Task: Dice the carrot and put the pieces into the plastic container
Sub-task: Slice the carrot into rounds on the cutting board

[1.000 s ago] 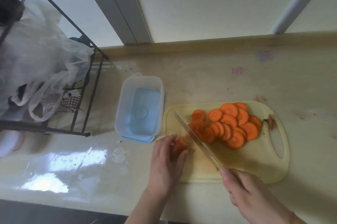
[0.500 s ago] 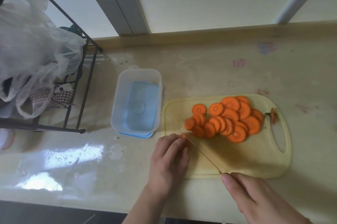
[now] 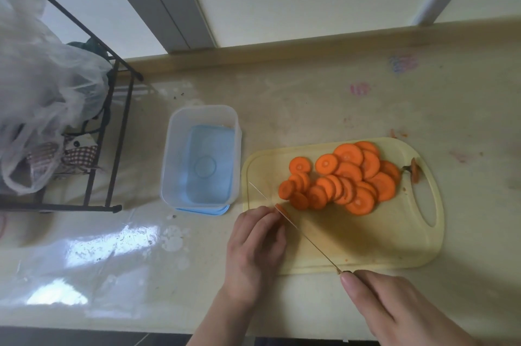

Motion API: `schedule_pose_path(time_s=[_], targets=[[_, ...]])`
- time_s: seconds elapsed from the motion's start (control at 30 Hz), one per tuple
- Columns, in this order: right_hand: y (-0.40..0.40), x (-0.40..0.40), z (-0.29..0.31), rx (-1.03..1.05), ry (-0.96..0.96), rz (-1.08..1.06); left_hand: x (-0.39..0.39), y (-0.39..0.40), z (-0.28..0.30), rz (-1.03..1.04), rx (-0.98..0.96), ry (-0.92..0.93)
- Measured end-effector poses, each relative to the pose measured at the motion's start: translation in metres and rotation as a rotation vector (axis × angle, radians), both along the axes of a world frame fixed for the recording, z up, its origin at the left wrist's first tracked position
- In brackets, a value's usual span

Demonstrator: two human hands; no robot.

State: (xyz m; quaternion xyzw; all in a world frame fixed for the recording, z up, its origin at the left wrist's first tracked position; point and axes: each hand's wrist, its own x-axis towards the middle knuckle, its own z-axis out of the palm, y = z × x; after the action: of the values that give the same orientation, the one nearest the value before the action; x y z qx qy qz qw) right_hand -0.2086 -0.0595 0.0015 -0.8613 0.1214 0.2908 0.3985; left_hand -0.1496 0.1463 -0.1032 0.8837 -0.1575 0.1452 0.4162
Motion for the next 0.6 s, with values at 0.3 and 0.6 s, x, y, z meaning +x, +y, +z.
schedule_pose_path(time_s=[0.3, 0.6], targets=[[0.014, 0.015, -0.003, 0.052, -0.07, -0.036, 0.001, 0.002, -0.003, 0.022, 0.034, -0.017], [0.007, -0.002, -0.003, 0.05, 0.13, 0.016, 0.002, 0.003, -0.005, 0.038, 0.052, -0.033]])
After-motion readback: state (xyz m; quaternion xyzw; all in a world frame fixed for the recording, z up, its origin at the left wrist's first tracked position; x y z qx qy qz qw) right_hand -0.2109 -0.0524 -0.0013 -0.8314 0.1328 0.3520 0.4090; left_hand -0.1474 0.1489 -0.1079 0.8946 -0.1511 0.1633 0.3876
